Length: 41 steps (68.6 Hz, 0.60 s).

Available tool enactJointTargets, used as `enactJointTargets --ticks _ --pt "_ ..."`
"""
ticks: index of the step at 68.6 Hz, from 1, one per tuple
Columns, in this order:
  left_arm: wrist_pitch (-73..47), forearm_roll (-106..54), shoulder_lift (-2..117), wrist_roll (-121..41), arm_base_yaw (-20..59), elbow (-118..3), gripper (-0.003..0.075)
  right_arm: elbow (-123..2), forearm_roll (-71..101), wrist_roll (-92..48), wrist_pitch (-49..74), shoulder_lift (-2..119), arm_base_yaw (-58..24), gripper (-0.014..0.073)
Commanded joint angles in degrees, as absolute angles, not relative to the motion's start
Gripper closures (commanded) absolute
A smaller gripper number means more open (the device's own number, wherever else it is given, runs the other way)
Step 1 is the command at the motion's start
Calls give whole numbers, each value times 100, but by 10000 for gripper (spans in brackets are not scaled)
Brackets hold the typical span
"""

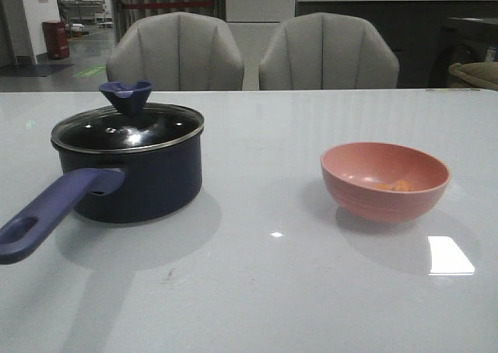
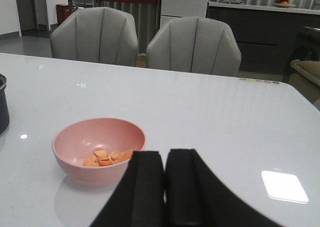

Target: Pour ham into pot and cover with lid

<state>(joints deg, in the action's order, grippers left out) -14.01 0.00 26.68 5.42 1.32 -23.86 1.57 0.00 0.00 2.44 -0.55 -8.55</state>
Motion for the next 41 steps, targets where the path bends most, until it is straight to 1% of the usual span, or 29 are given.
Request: enactJointTargets --ticks 1,9,22,34,41 --pt "-1611 -63 3012 573 125 -2995 129 124 -67 0 -183 -171 -821 435" --pt "-2456 -63 3687 573 125 -3749 135 124 -67 0 -183 -171 -821 435" --pt "-3347 -104 4868 573 125 -4829 135 124 -67 0 -183 -171 -821 435" --pt "-3840 -354 5996 531 125 -5769 134 124 -67 0 -183 -171 -821 435" --pt "-4109 -426 6658 531 252 -6303 134 124 -67 0 -183 -171 -821 435"
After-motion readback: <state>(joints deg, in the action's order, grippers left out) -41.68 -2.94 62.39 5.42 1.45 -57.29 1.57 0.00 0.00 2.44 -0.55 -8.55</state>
